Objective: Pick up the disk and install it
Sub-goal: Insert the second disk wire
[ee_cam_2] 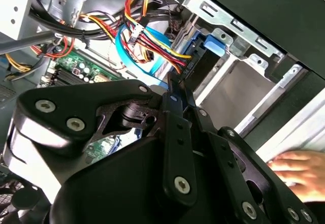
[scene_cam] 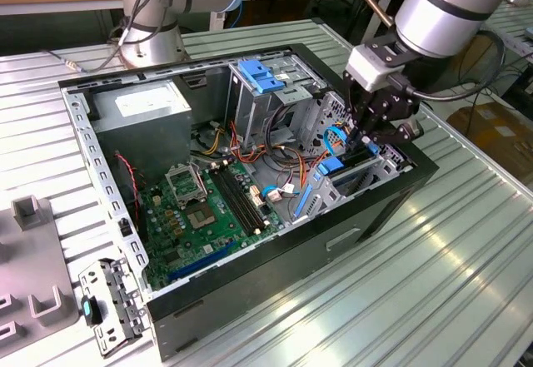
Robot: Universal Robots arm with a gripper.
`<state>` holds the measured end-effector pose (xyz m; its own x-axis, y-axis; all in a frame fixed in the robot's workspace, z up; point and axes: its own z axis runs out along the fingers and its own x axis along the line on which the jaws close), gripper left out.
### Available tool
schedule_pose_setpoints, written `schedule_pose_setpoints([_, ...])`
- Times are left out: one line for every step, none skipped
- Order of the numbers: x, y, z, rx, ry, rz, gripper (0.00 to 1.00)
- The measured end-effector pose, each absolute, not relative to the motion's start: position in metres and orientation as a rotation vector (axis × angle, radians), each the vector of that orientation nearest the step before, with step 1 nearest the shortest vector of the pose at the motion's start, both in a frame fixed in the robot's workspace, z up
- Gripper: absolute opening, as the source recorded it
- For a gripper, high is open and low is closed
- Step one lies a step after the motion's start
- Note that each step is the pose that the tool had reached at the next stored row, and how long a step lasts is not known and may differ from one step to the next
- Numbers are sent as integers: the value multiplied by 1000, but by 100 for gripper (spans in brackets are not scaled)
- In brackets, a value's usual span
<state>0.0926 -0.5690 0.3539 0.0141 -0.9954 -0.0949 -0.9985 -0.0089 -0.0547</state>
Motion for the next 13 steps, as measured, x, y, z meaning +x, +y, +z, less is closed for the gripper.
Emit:
schedule_pose_setpoints([93, -570, 354, -2156, 2134, 47, 16])
schedule_pose_setpoints([93, -572, 353, -2153, 2137, 47, 16])
schedule_pose_setpoints([93, -573, 353, -2147, 2142, 47, 16])
schedule_pose_setpoints([94, -573, 352, -2139, 2150, 46, 16])
schedule_pose_setpoints([94, -573, 352, -2133, 2156, 46, 16])
schedule_pose_setpoints([94, -573, 351, -2129, 2160, 46, 16])
schedule_pose_setpoints([94, -573, 350, -2128, 2161, 46, 16])
schedule_pose_setpoints([94, -573, 350, -2128, 2161, 46, 16])
schedule_pose_setpoints([94, -573, 349, -2127, 2162, 46, 16])
schedule_pose_setpoints([94, -573, 348, -2127, 2162, 45, 16])
schedule_pose_setpoints([94, -573, 347, -2127, 2162, 45, 16])
schedule_pose_setpoints([94, -573, 347, -2127, 2162, 45, 16])
schedule_pose_setpoints([94, -573, 347, -2126, 2162, 45, 16])
